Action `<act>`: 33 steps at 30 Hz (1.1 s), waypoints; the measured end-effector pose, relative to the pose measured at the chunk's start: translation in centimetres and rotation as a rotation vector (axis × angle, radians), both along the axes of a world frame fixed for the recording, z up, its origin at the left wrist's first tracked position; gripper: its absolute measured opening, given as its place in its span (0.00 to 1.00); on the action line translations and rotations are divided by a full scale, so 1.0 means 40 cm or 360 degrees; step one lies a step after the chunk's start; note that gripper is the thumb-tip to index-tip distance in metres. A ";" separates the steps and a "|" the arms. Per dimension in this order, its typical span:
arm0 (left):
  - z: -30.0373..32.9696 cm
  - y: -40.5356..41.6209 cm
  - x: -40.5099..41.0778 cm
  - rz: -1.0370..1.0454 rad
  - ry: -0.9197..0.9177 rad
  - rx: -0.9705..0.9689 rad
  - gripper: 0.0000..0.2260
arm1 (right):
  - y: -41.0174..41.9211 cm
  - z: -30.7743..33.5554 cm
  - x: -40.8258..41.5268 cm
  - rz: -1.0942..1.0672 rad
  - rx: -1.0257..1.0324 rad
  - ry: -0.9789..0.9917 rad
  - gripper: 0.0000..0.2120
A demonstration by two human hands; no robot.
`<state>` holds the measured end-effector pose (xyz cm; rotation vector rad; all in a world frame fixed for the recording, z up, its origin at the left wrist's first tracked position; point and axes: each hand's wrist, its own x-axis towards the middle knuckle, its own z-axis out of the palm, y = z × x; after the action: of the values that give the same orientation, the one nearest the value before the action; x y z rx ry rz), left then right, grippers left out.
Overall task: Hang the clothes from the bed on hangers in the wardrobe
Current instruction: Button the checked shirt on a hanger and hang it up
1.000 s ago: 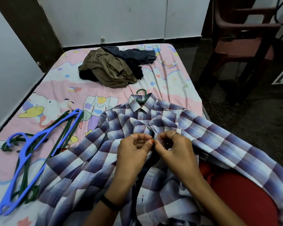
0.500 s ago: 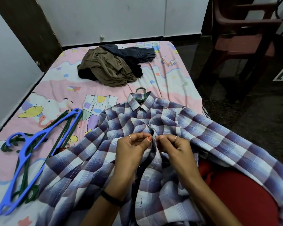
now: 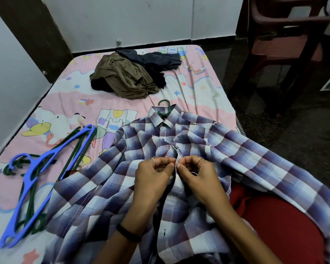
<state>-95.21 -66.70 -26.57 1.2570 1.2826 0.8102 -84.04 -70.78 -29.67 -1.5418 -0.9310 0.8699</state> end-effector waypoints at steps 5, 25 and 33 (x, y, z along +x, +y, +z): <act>-0.007 -0.005 0.009 0.0039 0.0038 0.0032 0.06 | -0.009 0.005 -0.012 -0.0058 -0.0016 -0.0273 0.05; -0.022 -0.018 0.067 0.0368 -0.0842 -0.0472 0.06 | -0.025 -0.035 -0.031 -0.0324 0.0566 -0.0969 0.04; -0.024 -0.017 0.071 0.0223 -0.0929 -0.0471 0.06 | -0.032 0.001 -0.028 -0.0407 0.0407 -0.0370 0.03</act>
<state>-92.35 -67.38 -27.53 0.6307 0.9692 0.9579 -85.16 -72.05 -29.62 -1.5165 -0.9440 0.3796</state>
